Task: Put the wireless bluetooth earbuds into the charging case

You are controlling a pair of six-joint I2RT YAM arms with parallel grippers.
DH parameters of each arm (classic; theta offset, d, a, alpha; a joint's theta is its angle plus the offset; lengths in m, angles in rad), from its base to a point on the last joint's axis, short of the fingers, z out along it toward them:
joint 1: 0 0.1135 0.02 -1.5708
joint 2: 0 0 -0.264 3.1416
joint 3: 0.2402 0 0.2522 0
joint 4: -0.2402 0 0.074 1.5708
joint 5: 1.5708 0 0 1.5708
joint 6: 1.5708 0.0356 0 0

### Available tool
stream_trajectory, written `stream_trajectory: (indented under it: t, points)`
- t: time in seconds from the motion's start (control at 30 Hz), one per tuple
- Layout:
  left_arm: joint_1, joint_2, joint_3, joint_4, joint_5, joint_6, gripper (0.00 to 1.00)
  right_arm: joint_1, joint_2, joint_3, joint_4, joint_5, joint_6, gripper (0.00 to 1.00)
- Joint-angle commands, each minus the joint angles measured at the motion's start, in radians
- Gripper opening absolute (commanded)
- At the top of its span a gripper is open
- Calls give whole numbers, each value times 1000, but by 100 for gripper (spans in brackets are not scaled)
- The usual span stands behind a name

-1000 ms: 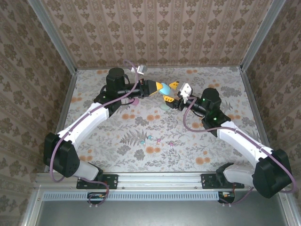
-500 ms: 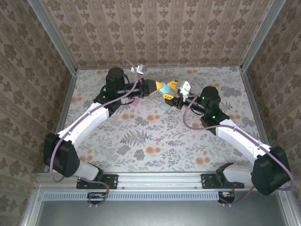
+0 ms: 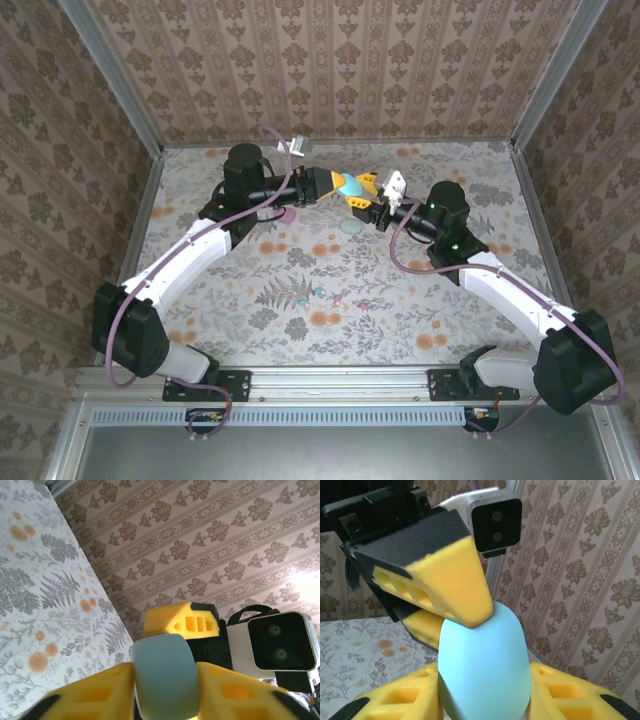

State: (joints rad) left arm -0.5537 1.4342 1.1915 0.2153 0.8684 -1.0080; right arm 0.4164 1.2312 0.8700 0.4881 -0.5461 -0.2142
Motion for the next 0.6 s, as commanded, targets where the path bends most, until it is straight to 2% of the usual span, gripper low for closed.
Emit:
stream_trajectory:
  t: [0.0, 0.07, 0.17, 0.23, 0.3, 0.43, 0.5, 0.57]
  points:
    - [11, -68, -18, -19, -21, 114, 59, -41, -12, 93, -134, -64, 92, 36]
    - [14, -100, -26, -83, -66, 251, 66, -59, 1, 147, -239, -131, 133, 34]
    - [34, -168, -77, -131, -132, 537, 70, -87, 32, 207, -334, -306, 182, 33]
    - [50, -217, -147, -94, -144, 695, 71, -96, 54, 243, -384, -398, 194, 32]
    - [67, -263, -234, -7, -102, 841, 73, -97, 77, 282, -451, -483, 178, 32]
    - [92, -291, -301, 52, 10, 987, 72, -97, 107, 333, -520, -577, 144, 32]
    - [92, -264, -268, 16, 103, 1009, 72, -90, 117, 351, -562, -601, 102, 32]
    - [88, -230, -236, 18, 158, 972, 71, -81, 124, 364, -600, -605, 48, 32]
